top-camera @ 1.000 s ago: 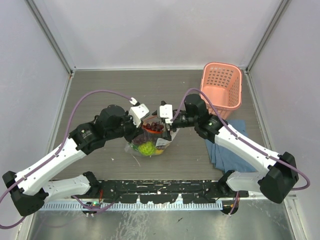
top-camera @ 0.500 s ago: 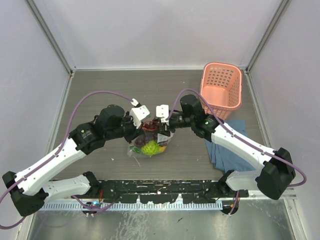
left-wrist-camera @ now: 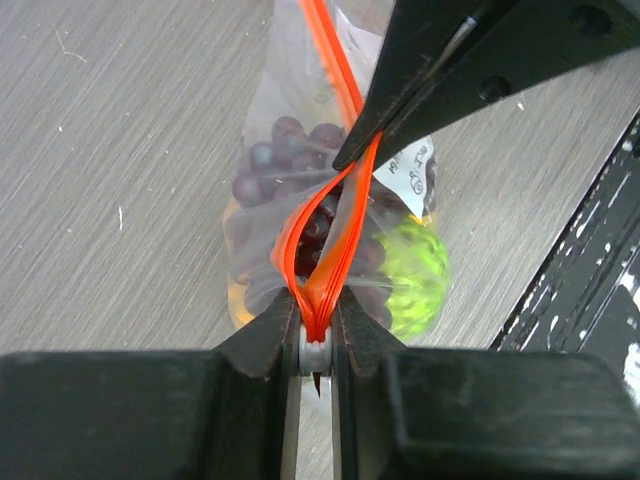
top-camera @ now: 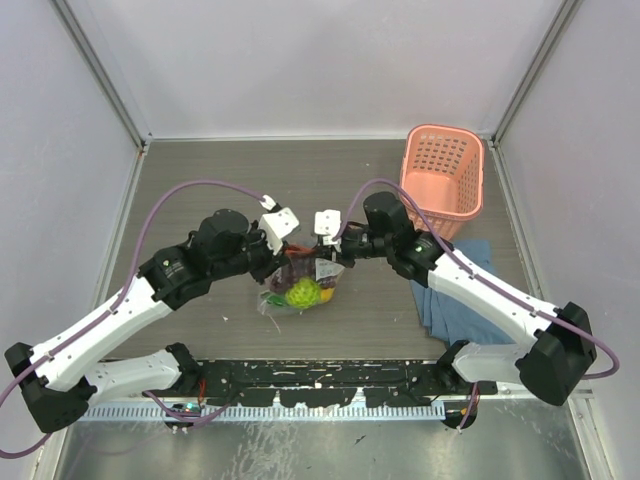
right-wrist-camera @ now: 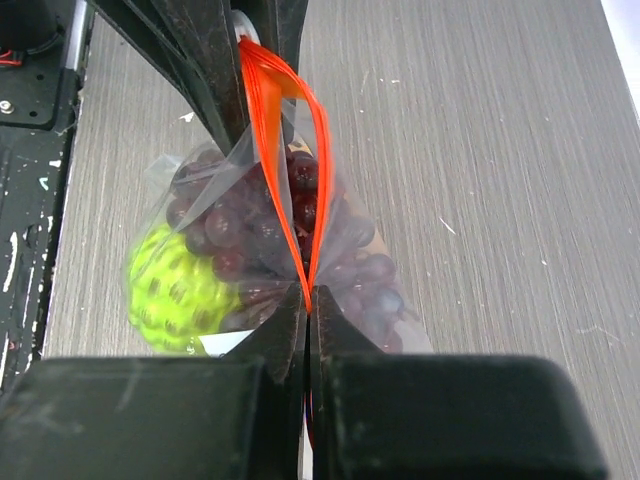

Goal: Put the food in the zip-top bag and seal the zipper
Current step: Adjust the zipper food storage bag at the center of the board.

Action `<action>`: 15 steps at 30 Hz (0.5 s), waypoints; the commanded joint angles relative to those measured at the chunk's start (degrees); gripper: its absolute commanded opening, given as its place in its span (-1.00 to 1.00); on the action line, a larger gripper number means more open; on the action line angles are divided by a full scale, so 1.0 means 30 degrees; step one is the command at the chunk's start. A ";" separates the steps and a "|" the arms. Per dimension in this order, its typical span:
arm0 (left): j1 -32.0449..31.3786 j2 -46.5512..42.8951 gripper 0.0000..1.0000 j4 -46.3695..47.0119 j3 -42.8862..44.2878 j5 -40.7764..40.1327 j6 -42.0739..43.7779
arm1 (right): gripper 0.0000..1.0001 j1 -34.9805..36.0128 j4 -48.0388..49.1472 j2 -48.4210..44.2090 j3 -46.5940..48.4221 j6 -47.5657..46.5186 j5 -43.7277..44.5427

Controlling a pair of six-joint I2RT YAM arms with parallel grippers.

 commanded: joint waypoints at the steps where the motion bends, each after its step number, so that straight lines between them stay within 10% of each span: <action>1: 0.0730 -0.0866 -0.45 0.3350 -0.0477 -0.0406 -0.0876 | -0.99 -0.0086 0.1732 -0.1413 -0.0298 0.1245 0.1579; 15: 0.4054 -0.3278 0.26 1.1109 -0.5792 0.4402 -0.6549 | -0.99 -0.0085 0.5006 -0.2438 -0.2497 0.4559 0.2882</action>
